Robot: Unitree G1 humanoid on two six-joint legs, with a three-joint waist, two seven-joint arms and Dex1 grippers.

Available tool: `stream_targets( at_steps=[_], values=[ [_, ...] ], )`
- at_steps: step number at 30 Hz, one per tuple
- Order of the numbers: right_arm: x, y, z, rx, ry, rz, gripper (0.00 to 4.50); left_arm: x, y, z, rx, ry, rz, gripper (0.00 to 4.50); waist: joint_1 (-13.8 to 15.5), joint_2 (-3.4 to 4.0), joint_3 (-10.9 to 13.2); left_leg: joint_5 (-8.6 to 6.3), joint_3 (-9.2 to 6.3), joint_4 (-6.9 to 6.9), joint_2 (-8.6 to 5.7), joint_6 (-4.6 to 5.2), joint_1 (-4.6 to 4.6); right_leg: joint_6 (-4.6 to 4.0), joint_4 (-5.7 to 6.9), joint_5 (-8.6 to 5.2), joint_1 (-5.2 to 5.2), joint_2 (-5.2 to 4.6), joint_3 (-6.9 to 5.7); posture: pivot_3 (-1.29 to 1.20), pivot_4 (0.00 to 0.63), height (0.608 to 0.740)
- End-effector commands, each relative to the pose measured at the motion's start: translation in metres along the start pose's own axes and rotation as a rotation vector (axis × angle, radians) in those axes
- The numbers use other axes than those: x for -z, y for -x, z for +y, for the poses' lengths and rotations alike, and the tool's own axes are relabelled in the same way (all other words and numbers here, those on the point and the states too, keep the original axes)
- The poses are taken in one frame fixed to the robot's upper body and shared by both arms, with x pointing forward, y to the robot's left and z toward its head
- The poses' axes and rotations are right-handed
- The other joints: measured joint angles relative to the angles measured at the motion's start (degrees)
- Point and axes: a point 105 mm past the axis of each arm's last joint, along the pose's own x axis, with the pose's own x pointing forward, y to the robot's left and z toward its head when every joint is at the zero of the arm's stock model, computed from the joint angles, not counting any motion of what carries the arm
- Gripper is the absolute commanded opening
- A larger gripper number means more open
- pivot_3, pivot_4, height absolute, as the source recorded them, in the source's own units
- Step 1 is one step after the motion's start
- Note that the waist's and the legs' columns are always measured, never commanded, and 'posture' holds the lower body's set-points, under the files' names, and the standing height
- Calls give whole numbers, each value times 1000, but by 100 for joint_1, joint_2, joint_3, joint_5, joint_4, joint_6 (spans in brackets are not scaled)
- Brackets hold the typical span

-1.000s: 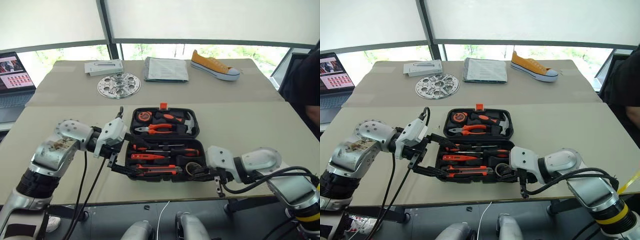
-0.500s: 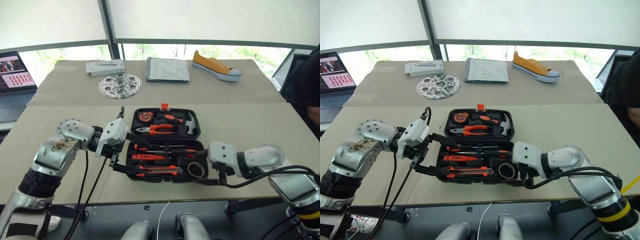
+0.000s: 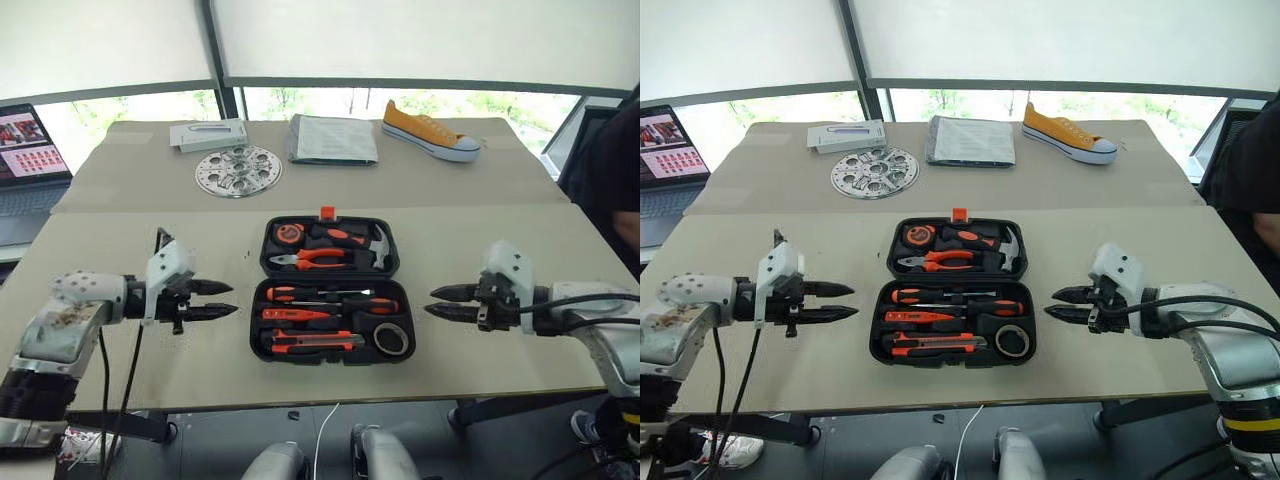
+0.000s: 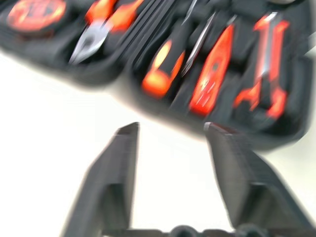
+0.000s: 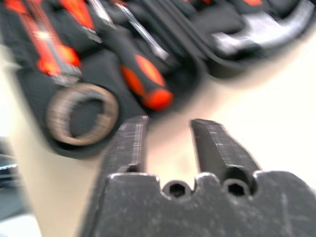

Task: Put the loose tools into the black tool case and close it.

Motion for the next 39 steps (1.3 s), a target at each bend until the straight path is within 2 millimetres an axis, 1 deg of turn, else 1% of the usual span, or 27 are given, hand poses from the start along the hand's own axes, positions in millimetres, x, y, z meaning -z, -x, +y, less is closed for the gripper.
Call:
stream_targets(
  at_steps=[1, 2, 3, 6, 8, 10, 11, 13, 15, 17, 21, 23, 25, 28, 32, 35, 36, 38, 39],
  values=[
    [5, -10, -7, 6, 88, 5, 95, 1, -14, 0, -2, -76, 5, 595, -1, 0, 0, -2, 0, 4, 1, -3, 0, 0, 1, 0, 2, 0, 1, 0, 150, 740],
    [6, -16, -7, -3, 111, 6, 0, 1, -20, 0, -1, -81, 2, 282, -5, 0, 0, -5, 0, 5, 2, -9, 1, 0, 1, 0, 2, 0, 2, 0, 150, 740],
    [5, -21, -7, -12, 130, 5, 0, 1, -26, 1, -2, -84, -1, 17, -15, 0, 0, -7, 1, 7, 2, -13, 1, 0, 3, 0, 1, 0, 4, 0, 150, 740],
    [2, -34, -7, -21, 178, -1, 0, 0, -39, 0, 3, -89, -11, 17, -26, 0, 0, -2, 1, 8, 7, -4, 0, -1, 5, 0, -2, 3, 14, 0, 150, 740],
    [-3, -44, -3, -50, 219, -17, 0, -4, -48, -3, 24, -92, -37, 17, -38, 0, 0, 4, 2, 7, 7, 6, -1, -1, 7, 0, -6, 4, 14, 0, 150, 740],
    [-9, -49, 4, -86, 242, -49, 0, -9, -52, -7, 44, -90, -64, 17, -36, 0, 0, 4, 2, 6, 6, 7, -1, -1, 7, 1, -6, 3, 15, 0, 150, 740],
    [-11, -50, 5, -96, 245, -59, 0, -10, -53, -8, 50, -88, -71, 17, -20, 0, 0, 4, 1, 6, 6, 8, -2, -1, 5, 1, -7, 3, 14, 0, 150, 740],
    [-15, -49, 15, -148, 263, -91, 0, -12, -53, -16, 86, -96, -87, 17, -18, 0, 0, 4, -2, 8, 4, 8, -8, -1, 4, 1, -8, 2, 10, 0, 150, 740],
    [-19, -45, 32, -228, 279, -123, 0, -12, -52, -29, 150, -95, -91, 17, -26, 0, 0, 4, -1, 8, 4, 9, -9, 0, 2, 1, -9, 2, 10, 0, 150, 740],
    [-20, -41, 42, -266, 276, -134, 0, -11, -49, -38, 188, -98, -87, 17, -34, 0, 0, 4, -2, 2, 6, 9, -10, -1, 4, 0, -16, 4, 11, 0, 150, 740],
    [-11, -36, 53, -285, 283, -109, 0, -7, -45, -53, 234, -88, -69, 17, -56, 1, 0, 3, -1, -3, 9, 9, -12, -2, 3, 0, -21, 8, 12, 0, 150, 740],
    [-7, -33, 56, -279, 273, -98, 0, -3, -44, -55, 221, -94, -48, 17, -49, 1, 0, 3, -1, -2, 9, 8, -11, -2, 3, 0, -17, 7, 15, 0, 150, 740],
    [0, -30, 57, -262, 273, -67, 0, 3, -39, -52, 194, -100, -18, 17, -34, 1, 1, 2, -1, 0, 9, 6, -10, -2, 4, 0, -15, 7, 16, 0, 150, 740],
    [12, -22, 57, -238, 249, -26, 0, 15, -27, -50, 170, -94, 30, 17, -24, 2, 1, 1, -1, 2, 10, 5, -7, -1, 5, 0, -11, 7, 18, 0, 150, 740],
    [23, -12, 55, -204, 229, 16, 0, 29, -11, -47, 139, -80, 86, 17, -21, 2, 1, 0, -1, 1, 9, 3, -2, -1, 5, 0, -7, 8, 17, 0, 150, 740],
    [32, -3, 44, -147, 217, 59, 0, 39, 0, -36, 86, -57, 128, 17, -21, 3, 1, -17, 1, 1, 10, -29, 5, -1, 5, 0, -1, 8, 18, 0, 150, 740],
    [32, -1, 36, -108, 207, 67, 0, 40, 4, -28, 47, -29, 130, 17, -22, 3, 1, -19, 1, 1, 10, -32, 5, -1, 6, 0, -1, 8, 17, 0, 150, 740],
    [27, 0, 21, -39, 152, 54, 0, 33, 6, -13, -28, 58, 90, 17, -22, 3, 1, -19, 1, 1, 10, -33, 10, -1, 7, 0, 3, 9, 17, 0, 150, 740],
    [21, 0, 15, -15, 123, 36, 0, 27, 6, -5, -64, 113, 56, 262, -22, 2, 1, -19, 1, 2, 10, -33, 10, -1, 8, 0, 4, 9, 18, 0, 150, 740]
  ],
)
